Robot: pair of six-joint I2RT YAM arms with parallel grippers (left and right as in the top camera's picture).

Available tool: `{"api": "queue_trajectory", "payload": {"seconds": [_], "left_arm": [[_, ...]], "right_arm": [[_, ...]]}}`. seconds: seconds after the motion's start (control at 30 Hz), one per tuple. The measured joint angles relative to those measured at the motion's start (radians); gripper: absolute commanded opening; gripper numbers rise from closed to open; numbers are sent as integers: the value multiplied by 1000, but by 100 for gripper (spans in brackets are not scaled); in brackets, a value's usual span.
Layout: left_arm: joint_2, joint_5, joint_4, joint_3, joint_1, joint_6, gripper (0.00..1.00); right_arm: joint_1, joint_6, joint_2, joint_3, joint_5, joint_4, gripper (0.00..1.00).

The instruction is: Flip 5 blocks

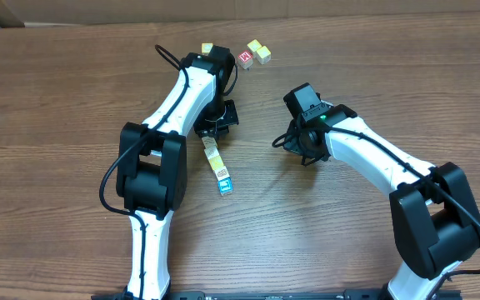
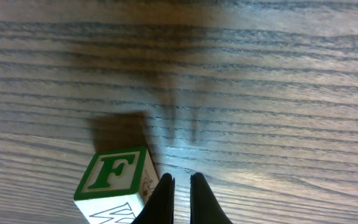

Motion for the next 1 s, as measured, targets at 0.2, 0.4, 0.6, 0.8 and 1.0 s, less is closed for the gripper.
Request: {"api": "queue_trajectory", "payload": {"seconds": [0.2,0.4,0.6,0.8,1.0], "left_arm": [[0,-3,-14,0,0,0,4],[0,-3,-23,0,0,1,4],[0,-11,-31,0,0,1,4],[0,-31,-40,0,0,1,4],[0,-33,-37,0,0,1,4]], "right_arm": [[0,0,0,0,4,0,4],[0,0,0,0,6,0,4],[0,0,0,0,6,0,4],[0,-1,0,0,6,0,4],[0,0,0,0,6,1,4]]}}
